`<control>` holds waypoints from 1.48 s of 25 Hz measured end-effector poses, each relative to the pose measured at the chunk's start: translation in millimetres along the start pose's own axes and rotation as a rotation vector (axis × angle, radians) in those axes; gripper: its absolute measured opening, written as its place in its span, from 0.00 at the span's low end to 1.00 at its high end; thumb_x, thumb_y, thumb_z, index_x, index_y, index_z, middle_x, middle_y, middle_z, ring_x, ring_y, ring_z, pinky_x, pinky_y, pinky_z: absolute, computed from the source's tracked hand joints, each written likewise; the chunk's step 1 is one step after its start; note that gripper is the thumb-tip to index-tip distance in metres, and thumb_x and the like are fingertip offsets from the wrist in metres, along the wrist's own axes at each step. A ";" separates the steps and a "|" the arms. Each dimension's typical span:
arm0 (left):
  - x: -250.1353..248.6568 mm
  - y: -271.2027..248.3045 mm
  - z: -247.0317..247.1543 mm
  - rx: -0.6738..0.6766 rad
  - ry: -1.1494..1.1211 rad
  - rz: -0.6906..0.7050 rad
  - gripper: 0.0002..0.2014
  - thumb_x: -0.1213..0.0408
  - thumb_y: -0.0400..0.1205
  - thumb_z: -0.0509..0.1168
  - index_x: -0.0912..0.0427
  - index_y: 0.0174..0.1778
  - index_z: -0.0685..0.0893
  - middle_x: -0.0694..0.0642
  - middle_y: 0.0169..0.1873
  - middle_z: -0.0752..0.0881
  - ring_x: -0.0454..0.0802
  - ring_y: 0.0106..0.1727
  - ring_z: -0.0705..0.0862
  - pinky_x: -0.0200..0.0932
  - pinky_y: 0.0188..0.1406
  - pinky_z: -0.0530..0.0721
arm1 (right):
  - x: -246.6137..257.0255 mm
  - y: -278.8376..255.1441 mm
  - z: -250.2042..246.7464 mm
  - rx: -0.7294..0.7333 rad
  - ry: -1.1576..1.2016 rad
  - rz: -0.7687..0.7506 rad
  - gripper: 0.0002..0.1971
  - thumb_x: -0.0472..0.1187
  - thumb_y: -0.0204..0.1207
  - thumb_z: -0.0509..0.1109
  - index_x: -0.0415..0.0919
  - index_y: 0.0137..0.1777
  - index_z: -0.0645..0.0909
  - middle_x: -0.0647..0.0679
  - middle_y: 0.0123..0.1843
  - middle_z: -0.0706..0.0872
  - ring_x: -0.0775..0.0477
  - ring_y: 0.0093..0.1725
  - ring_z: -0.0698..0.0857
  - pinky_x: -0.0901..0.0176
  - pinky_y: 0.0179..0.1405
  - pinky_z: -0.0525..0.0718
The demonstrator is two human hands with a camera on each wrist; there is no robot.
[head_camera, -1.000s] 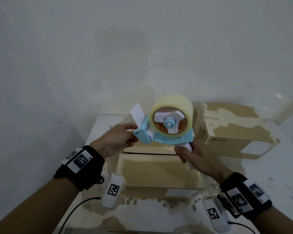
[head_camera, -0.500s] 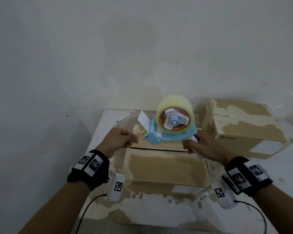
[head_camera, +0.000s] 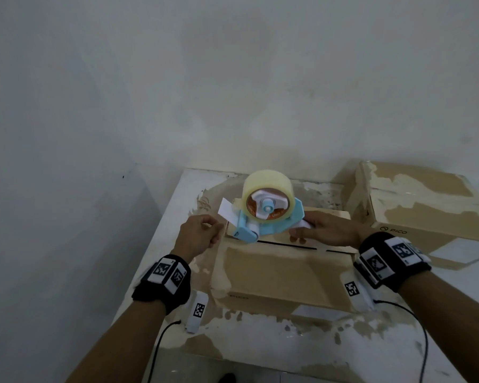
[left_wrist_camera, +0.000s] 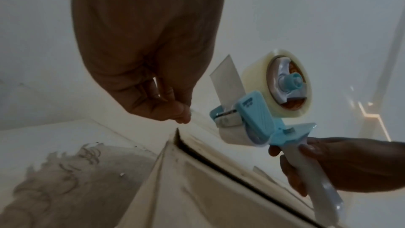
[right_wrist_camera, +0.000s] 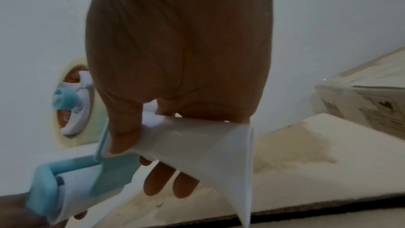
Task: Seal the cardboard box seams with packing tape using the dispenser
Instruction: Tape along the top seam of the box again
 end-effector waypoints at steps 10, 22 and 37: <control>39.0 18.6 15.6 0.069 -0.127 0.020 0.12 0.62 0.84 0.64 0.69 0.50 0.83 0.57 0.24 0.81 0.48 0.23 0.77 0.40 0.24 0.77 | 4.0 18.9 10.8 0.048 -0.038 0.037 0.07 0.47 0.84 0.65 0.57 0.60 0.78 0.56 0.53 0.87 0.54 0.51 0.85 0.65 0.51 0.76; 34.0 6.3 38.9 -0.217 -0.067 0.209 0.09 0.62 0.86 0.57 0.63 0.52 0.78 0.56 0.39 0.83 0.48 0.37 0.79 0.29 0.31 0.73 | 0.1 21.9 11.5 0.029 0.032 0.058 0.11 0.45 0.83 0.66 0.54 0.64 0.77 0.54 0.57 0.86 0.52 0.54 0.86 0.72 0.49 0.78; 35.3 8.0 45.2 -0.273 -0.111 0.206 0.08 0.64 0.85 0.61 0.65 0.48 0.81 0.57 0.37 0.84 0.50 0.36 0.78 0.30 0.33 0.72 | -14.3 28.2 11.8 0.051 -0.007 0.062 0.13 0.46 0.83 0.66 0.48 0.66 0.80 0.49 0.59 0.88 0.50 0.57 0.85 0.66 0.55 0.79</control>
Point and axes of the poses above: each hand's wrist, its own y-axis towards the middle knuckle, its own z-axis out of the palm, x = y × z, the point moved 2 cm from there along y, towards the middle knuckle
